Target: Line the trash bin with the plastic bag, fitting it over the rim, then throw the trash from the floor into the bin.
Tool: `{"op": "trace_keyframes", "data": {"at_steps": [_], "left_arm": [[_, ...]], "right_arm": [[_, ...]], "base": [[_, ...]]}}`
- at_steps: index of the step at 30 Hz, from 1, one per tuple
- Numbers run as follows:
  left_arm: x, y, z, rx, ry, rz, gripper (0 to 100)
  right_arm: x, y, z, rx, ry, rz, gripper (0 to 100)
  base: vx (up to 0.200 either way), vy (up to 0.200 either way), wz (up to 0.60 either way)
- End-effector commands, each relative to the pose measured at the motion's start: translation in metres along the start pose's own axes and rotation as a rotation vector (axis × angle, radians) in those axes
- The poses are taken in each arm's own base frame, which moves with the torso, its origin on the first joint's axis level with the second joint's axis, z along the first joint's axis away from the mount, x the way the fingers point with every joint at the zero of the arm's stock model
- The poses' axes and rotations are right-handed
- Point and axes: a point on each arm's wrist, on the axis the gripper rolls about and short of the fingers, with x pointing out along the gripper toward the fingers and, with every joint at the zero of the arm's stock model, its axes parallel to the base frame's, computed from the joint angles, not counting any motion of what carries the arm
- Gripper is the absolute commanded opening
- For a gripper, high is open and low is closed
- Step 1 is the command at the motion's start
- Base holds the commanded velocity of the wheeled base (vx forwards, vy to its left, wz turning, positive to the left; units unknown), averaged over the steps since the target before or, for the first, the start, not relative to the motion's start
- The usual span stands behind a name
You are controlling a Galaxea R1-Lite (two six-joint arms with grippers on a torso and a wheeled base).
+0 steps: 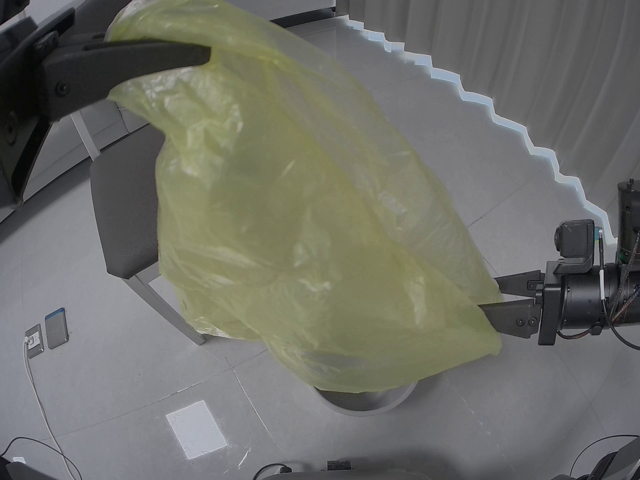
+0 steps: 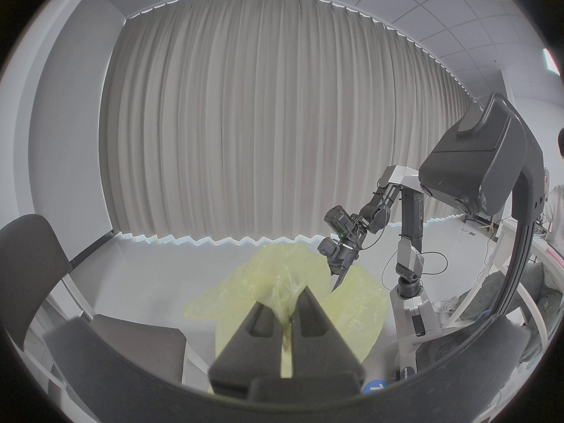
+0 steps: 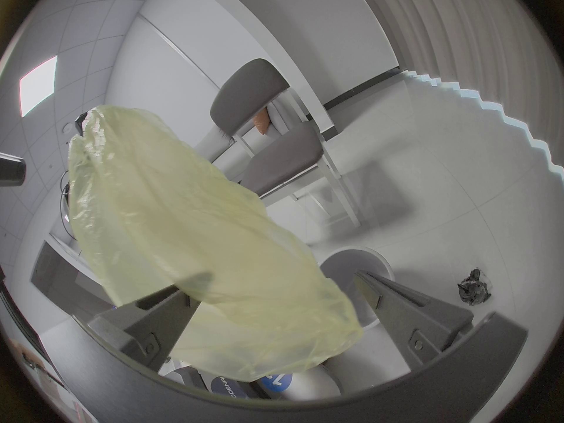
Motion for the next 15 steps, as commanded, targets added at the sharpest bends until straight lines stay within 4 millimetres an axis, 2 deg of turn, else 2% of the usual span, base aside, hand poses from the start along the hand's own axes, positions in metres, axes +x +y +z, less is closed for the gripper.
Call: {"op": "trace_keyframes", "data": {"at_steps": [1,15], "left_arm": [[-0.0012,-0.0002,0.0014,0.003,-0.005,0.002,0],[-0.0049,-0.0016,0.0022,0.007,-0.011,0.008,0]], "right_arm": [[0.0071,-0.009,-0.0041,0.02,0.03,-0.026,100],[0.0036,-0.0158,-0.0056,0.029,0.029,-0.057,100]], "base": [[0.0,0.0,0.0],[0.0,0.0,0.0]]}}
